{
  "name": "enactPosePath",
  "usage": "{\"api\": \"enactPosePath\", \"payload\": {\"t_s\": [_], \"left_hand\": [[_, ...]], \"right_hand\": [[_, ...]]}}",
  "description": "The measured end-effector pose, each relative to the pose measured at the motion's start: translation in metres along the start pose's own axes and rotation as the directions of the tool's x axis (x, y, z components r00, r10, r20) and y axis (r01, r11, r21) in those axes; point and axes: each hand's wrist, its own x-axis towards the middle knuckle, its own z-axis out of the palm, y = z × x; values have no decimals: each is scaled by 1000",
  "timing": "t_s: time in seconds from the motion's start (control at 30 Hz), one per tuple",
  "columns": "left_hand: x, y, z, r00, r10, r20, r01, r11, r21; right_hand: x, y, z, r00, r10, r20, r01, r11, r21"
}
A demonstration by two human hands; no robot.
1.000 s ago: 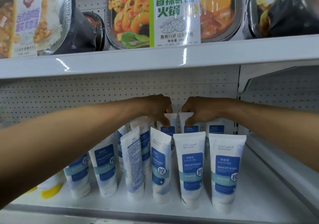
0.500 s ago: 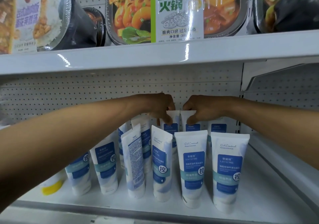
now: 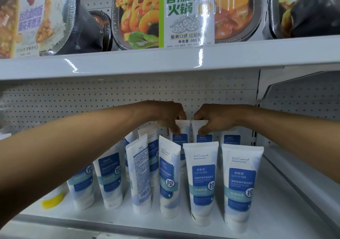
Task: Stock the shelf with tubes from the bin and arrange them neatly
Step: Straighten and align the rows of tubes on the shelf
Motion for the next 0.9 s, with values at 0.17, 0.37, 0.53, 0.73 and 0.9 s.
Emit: {"api": "enactPosePath", "payload": {"t_s": [0.17,0.37,0.53,0.73,0.9], "left_hand": [[-1,1,-2,999,2,39,-3,1000,13],[-34,-25,-29,998,21,-55,-28,992,-125],[-63,-47,-38,996,-39,-85,30,994,-106],[-50,-51,-22,997,-56,58,51,995,80],[-32,-58,-12,997,66,50,-73,984,162]], "right_hand": [[-1,1,-4,1000,-5,26,6,1000,-5],[1,2,-13,999,-31,-38,31,999,-11],[12,-11,-23,999,-31,-38,31,999,11],[28,-35,-14,1000,-8,15,9,999,-43],[40,-47,-8,997,38,64,-28,989,-146]]}}
